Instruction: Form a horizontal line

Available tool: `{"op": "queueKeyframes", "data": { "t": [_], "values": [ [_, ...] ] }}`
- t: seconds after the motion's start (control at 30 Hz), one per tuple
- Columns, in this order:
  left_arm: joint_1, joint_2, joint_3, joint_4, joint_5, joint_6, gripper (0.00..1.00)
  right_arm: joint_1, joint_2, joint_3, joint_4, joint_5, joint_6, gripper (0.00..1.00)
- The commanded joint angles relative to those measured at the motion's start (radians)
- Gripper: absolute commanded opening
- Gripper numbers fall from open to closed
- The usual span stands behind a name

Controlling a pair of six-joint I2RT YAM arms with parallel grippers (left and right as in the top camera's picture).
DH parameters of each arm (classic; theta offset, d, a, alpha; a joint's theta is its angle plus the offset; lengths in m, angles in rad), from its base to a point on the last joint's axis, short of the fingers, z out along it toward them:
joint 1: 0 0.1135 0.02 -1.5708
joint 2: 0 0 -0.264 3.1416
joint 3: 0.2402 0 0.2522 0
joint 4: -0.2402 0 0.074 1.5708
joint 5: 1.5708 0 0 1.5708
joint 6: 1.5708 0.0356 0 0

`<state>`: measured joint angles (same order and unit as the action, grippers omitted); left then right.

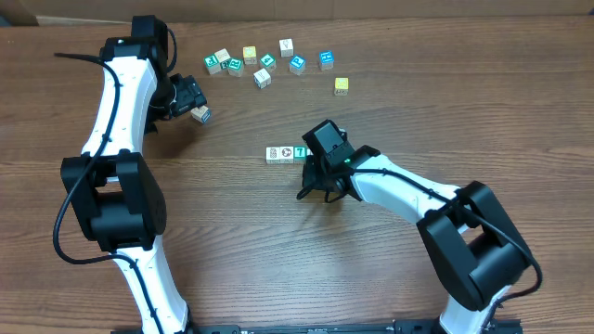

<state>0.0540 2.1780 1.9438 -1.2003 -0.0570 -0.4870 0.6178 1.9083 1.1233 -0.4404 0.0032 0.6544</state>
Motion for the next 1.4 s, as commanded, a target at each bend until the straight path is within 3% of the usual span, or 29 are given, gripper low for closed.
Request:
{"op": "queueKeyframes", "data": {
  "t": [0.0,1.37],
  "values": [
    [-0.009,0.01,0.015,0.001,-0.005,0.009,1.0,0.002,0.023,-0.005,0.01,-0.003,0.004,0.04],
    [-0.009,0.01,0.015,0.001,-0.005,0.009,1.0,0.002,0.023,-0.005,0.08,0.067,0.0,0.04]
  ]
}}
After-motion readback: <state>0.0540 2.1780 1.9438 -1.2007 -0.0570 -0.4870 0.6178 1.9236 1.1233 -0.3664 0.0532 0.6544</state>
